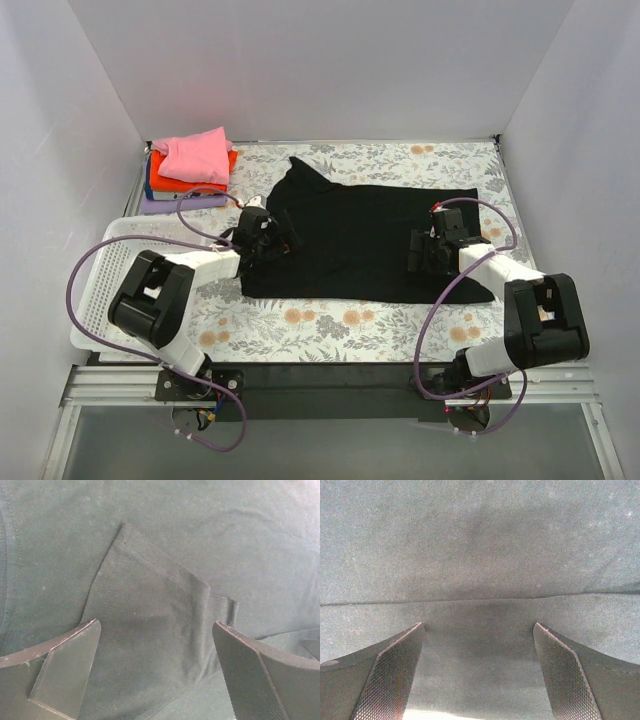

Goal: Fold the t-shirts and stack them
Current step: Fold the tshirt

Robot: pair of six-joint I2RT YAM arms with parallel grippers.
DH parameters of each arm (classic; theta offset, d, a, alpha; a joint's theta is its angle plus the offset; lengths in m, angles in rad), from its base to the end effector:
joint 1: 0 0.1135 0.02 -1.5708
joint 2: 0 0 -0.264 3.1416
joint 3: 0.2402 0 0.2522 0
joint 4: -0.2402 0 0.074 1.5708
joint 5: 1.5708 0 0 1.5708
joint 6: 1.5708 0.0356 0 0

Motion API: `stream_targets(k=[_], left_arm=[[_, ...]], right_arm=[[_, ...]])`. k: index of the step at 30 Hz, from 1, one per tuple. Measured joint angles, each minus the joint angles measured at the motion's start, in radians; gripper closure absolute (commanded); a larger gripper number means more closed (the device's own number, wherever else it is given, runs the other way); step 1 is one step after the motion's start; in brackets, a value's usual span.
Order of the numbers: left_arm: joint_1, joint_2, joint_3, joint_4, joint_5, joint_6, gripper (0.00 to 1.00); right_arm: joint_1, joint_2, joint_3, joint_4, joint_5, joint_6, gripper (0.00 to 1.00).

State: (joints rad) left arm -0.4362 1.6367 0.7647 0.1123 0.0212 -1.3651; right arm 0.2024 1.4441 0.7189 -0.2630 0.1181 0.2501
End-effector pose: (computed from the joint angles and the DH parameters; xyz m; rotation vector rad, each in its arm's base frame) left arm 0.2900 -0.1360 0.1525 -1.1177 2.2565 -0.8639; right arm 0.2653 0.0501 0.1665 0.1059 2.5465 0.0246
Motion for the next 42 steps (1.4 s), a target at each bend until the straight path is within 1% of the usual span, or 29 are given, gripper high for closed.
stream_targets(k=[5, 12, 17, 20, 22, 25, 28, 30, 33, 39, 42], left_arm=[[-0.008, -0.058, -0.059, 0.0, 0.01, -0.006, 0.04], [-0.03, -0.124, -0.1, -0.058, 0.004, -0.013, 0.04], [-0.072, -0.167, -0.098, -0.155, -0.026, -0.02, 0.04], [-0.087, -0.172, -0.051, -0.272, -0.044, -0.018, 0.03], [-0.091, -0.172, 0.011, -0.361, -0.06, -0.013, 0.02], [-0.091, -0.171, 0.146, -0.455, -0.097, 0.003, 0.02], [-0.087, -0.16, 0.311, -0.497, -0.123, 0.025, 0.02], [-0.08, -0.143, 0.396, -0.503, -0.133, 0.036, 0.02], [-0.072, -0.111, 0.485, -0.506, -0.138, 0.046, 0.02], [-0.065, -0.102, 0.498, -0.547, -0.138, 0.045, 0.02], [-0.065, -0.106, 0.476, -0.551, -0.137, 0.041, 0.02]], right_arm=[[0.017, -0.059, -0.042, -0.027, -0.01, 0.011, 0.04], [0.033, -0.119, -0.075, -0.089, -0.023, 0.024, 0.04], [0.044, -0.14, -0.075, -0.151, -0.028, 0.035, 0.04], [0.047, -0.143, -0.052, -0.22, -0.034, 0.039, 0.04], [0.048, -0.143, -0.005, -0.27, -0.035, 0.038, 0.04], [0.048, -0.143, 0.096, -0.303, -0.03, 0.034, 0.02], [0.044, -0.14, 0.208, -0.308, -0.005, 0.021, 0.02], [0.02, -0.123, 0.277, -0.308, -0.001, 0.002, 0.02], [-0.063, -0.05, 0.373, -0.291, -0.007, -0.024, 0.03], [-0.258, 0.172, 0.508, -0.244, -0.016, -0.055, 0.11], [-0.318, 0.27, 0.568, -0.224, -0.016, -0.06, 0.16]])
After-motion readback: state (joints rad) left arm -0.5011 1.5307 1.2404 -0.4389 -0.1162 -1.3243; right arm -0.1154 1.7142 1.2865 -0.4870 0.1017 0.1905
